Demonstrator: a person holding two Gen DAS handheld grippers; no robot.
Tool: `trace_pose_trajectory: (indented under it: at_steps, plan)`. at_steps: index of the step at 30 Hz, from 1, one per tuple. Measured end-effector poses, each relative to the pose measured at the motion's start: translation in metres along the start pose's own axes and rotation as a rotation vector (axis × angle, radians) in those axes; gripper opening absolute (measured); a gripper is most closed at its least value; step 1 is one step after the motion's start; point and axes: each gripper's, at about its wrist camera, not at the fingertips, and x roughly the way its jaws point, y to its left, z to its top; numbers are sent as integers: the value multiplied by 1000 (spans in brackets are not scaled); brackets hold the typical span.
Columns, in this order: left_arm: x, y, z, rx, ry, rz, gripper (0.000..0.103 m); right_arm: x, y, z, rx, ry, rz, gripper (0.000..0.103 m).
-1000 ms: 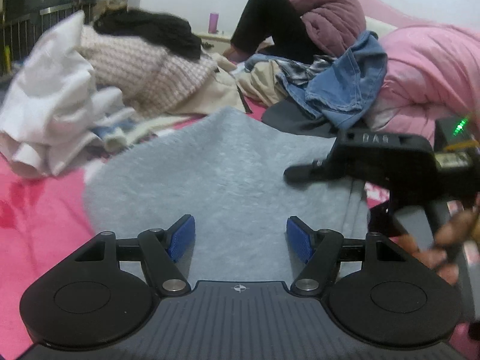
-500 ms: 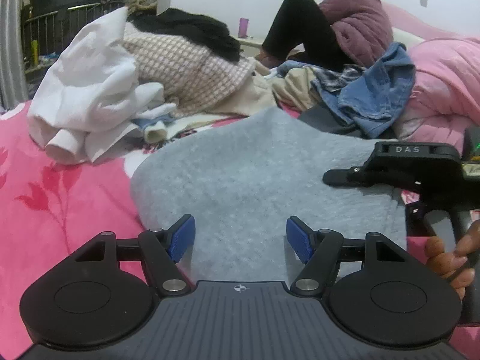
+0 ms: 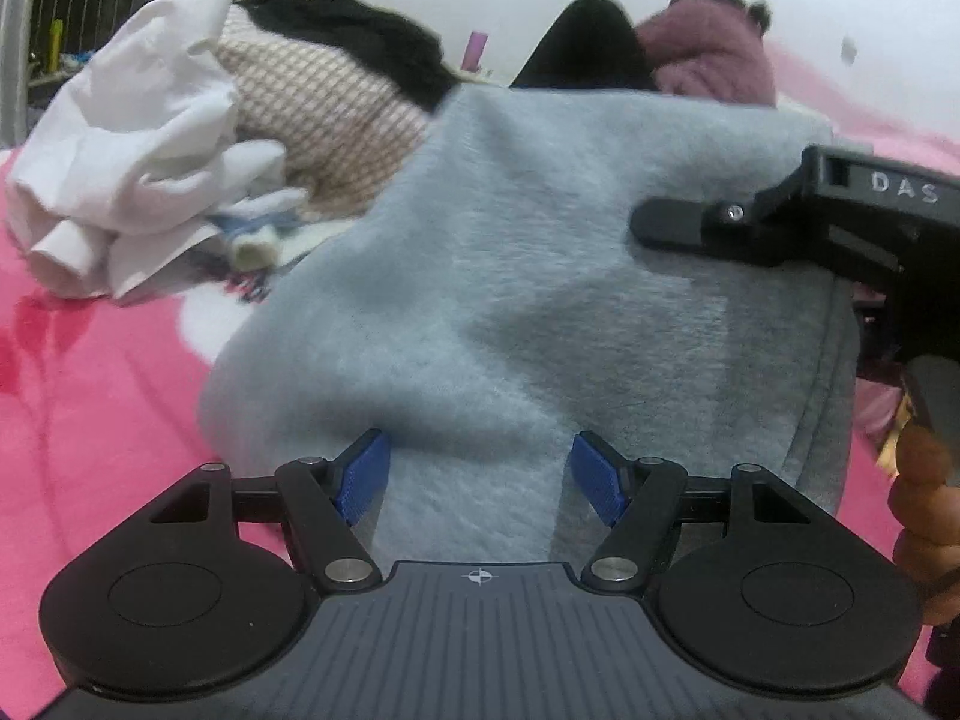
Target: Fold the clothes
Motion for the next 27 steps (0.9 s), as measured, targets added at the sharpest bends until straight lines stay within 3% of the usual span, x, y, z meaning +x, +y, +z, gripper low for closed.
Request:
trace_pose_trajectory:
  at_steps: [2, 6, 10, 12, 15, 18, 21, 25, 27]
  plan:
    - [0, -9, 14, -8, -55, -51, 67, -8, 21, 16, -118, -8, -3, 51]
    - [2, -34, 38, -14, -155, -166, 67, -30, 74, 40, -473, -49, -77, 50]
    - [7, -57, 42, -17, -164, -281, 69, -51, 109, 19, -845, -90, -241, 51]
    - [9, -53, 21, -33, -65, -300, 69, -55, 108, -10, -967, -82, -308, 51]
    - [-11, -13, -34, -81, 69, -198, 68, -47, 92, -68, -1098, 37, -348, 51]
    - [-52, 39, -75, -145, 180, -74, 67, -48, 88, -135, -1258, 150, -294, 50]
    - [-101, 83, -85, -221, 198, 51, 67, -56, 97, -208, -1566, 174, -258, 53]
    - [-142, 111, -90, -307, 174, 169, 68, -63, 95, -272, -1831, 204, -276, 63]
    - [-144, 118, -89, -324, 159, 189, 68, -73, 95, -286, -1887, 200, -255, 73]
